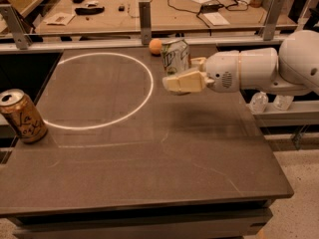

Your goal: Place 7up can upright

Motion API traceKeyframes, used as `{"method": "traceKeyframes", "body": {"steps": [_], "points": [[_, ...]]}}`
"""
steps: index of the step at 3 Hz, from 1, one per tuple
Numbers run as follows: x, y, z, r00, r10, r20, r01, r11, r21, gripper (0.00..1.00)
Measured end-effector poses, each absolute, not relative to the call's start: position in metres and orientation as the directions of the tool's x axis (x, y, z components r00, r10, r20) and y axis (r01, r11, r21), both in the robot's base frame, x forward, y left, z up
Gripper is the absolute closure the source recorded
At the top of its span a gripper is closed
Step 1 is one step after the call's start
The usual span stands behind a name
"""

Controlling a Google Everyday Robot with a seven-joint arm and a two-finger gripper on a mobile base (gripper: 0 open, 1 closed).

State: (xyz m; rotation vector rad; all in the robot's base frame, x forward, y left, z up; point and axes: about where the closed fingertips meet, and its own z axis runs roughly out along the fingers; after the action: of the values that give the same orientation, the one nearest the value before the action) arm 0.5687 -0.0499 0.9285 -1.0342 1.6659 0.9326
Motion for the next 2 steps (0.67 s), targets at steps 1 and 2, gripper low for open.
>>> {"method": "traceKeyframes", "body": {"steps": [1, 2], "points": [[0.5602, -0.0584, 0.9257, -0.135, -0.228, -0.964, -0.936, 0.35, 0.048, 1.0], [0.5594, -0.059, 0.926, -0.121, -0.232, -0.965, -0.937, 0.347, 0.034, 1.0]]}}
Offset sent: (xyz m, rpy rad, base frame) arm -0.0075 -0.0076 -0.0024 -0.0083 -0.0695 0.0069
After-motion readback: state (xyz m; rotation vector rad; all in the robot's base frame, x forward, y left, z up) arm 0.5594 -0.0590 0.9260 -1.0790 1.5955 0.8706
